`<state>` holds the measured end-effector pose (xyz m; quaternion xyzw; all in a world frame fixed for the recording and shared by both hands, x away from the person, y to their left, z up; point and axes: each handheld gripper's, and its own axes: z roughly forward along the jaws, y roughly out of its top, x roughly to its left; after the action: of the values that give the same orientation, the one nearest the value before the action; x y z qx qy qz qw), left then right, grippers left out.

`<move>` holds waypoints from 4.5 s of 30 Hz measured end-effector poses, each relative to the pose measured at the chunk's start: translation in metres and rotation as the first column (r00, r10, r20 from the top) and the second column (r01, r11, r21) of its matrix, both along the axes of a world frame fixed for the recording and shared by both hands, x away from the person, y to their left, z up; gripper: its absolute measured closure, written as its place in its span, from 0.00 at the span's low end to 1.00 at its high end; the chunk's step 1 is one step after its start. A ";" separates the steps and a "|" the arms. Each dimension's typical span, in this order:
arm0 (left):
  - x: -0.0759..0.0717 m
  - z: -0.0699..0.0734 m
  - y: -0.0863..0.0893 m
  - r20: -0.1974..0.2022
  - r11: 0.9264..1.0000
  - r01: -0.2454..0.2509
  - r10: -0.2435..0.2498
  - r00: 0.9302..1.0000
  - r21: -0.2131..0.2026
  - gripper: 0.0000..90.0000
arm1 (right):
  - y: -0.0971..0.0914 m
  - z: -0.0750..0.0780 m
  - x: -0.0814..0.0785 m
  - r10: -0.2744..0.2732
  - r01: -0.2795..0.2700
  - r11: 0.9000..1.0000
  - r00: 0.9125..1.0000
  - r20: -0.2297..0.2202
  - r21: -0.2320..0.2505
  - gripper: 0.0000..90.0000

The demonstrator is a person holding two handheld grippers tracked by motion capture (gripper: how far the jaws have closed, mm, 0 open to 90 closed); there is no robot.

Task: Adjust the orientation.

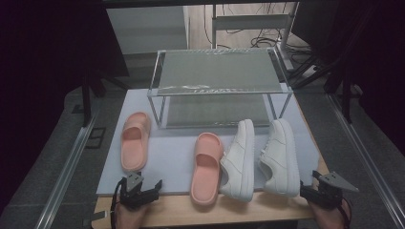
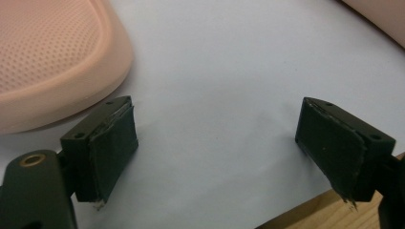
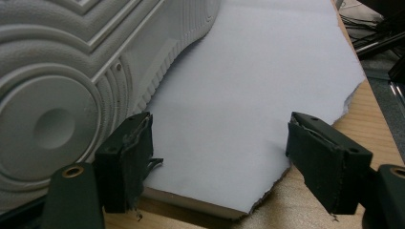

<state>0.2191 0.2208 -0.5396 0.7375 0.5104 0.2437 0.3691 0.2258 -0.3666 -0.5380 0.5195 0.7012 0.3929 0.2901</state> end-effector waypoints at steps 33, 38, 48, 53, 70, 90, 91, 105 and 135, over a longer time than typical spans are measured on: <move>0.001 0.000 -0.001 -0.002 1.000 -0.006 0.006 1.000 -0.005 0.15 | -0.025 -0.007 0.007 -0.056 0.085 0.967 0.991 -0.125 0.242 0.28; 0.001 0.000 -0.001 -0.003 1.000 -0.006 0.006 1.000 -0.005 0.14 | -0.026 -0.008 0.007 -0.054 0.086 0.962 0.990 -0.129 0.259 0.28; 0.002 0.004 0.002 -0.021 1.000 -0.007 0.007 1.000 -0.030 0.15 | -0.026 -0.008 0.007 -0.054 0.086 0.962 0.990 -0.129 0.260 0.28; 0.002 0.012 0.002 0.006 1.000 0.000 0.000 1.000 -0.031 0.16 | -0.026 -0.008 0.007 -0.054 0.086 0.962 0.990 -0.129 0.260 0.28; 0.021 0.028 0.008 -0.020 0.999 0.027 -0.028 0.999 -0.029 0.16 | -0.026 -0.009 0.006 -0.057 0.089 0.960 0.990 -0.127 0.265 0.28; 0.052 0.040 0.028 -0.034 0.999 0.015 -0.017 0.999 -0.043 0.44 | -0.026 -0.009 0.006 -0.056 0.088 0.959 0.991 -0.124 0.268 0.28; 0.054 0.040 0.028 -0.039 0.999 0.015 -0.016 0.999 -0.044 0.45 | -0.026 -0.009 0.006 -0.056 0.088 0.959 0.991 -0.124 0.268 0.28; 0.074 0.042 0.039 -0.058 0.998 -0.030 0.026 0.998 -0.059 0.60 | -0.027 -0.009 0.006 -0.054 0.086 0.959 0.991 -0.125 0.268 0.28; 0.130 0.052 0.044 -0.072 0.993 -0.114 0.112 0.991 -0.029 0.81 | -0.027 -0.009 0.006 -0.054 0.085 0.960 0.991 -0.123 0.266 0.28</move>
<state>0.3492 0.2644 -0.4878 0.7093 0.5681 0.2295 0.3486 0.2316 -0.3935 -0.5471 0.6002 0.6379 0.4439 0.1892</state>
